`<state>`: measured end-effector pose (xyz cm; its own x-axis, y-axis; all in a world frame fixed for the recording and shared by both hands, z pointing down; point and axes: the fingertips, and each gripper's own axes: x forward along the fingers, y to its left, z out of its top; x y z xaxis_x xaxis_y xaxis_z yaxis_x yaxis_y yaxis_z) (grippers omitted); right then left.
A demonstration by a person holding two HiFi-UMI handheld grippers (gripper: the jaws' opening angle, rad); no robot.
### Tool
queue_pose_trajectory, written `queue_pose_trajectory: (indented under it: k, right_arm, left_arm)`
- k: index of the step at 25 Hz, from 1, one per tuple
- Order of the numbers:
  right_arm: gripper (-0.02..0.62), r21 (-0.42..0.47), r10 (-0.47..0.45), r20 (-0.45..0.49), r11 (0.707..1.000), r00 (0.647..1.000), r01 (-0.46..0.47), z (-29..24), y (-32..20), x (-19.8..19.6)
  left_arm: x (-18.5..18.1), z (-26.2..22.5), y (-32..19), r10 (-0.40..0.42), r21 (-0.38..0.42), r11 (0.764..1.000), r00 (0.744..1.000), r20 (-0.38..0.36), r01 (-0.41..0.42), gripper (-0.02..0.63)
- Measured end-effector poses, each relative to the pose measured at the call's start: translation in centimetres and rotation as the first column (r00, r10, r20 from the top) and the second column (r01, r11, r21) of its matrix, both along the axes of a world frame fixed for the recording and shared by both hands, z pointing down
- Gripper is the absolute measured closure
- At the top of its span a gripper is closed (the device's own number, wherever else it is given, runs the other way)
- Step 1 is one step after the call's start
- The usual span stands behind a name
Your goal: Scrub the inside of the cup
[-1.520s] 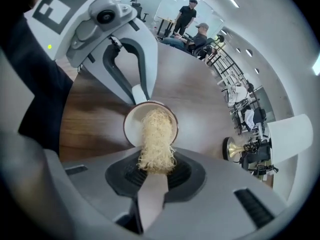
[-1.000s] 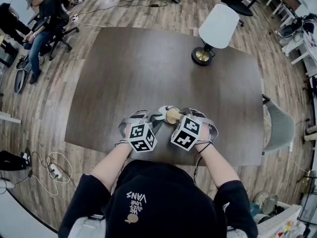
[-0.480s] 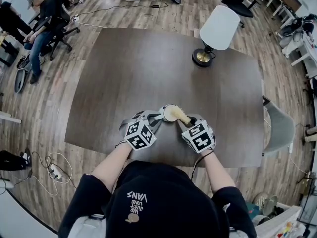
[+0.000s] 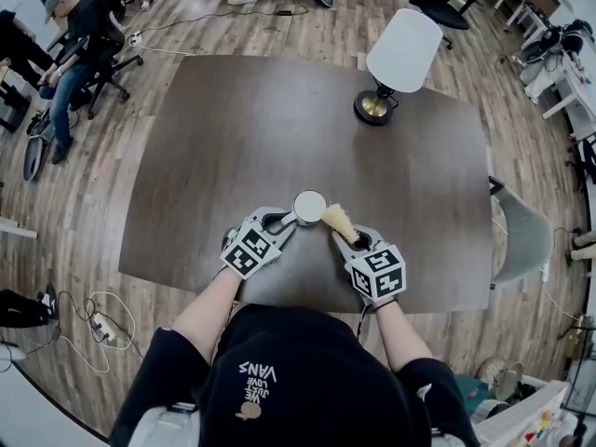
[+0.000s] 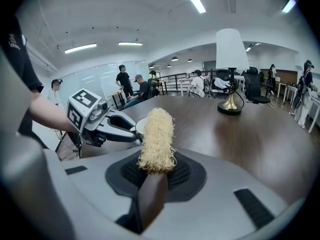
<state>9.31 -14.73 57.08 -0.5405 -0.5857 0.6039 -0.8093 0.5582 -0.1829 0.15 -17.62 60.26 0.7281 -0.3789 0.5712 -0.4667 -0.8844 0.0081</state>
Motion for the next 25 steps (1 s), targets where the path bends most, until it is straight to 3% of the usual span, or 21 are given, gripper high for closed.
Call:
queue_pose_trajectory:
  k: [7,25]
  right_arm:
    - [0.519,-0.017,0.050,0.039,0.999,0.998,-0.050,0.0,0.6,0.5]
    - [0.519,-0.008,0.074,0.044,0.997,0.996,-0.074,-0.1,0.7,1.3]
  left_arm:
    - [0.1,0.3,-0.2,-0.022,-0.028,0.999,0.999,-0.028,0.021,0.532]
    - [0.4,0.7,-0.6,-0.037,0.022,0.999,0.998,-0.058,0.039,0.532]
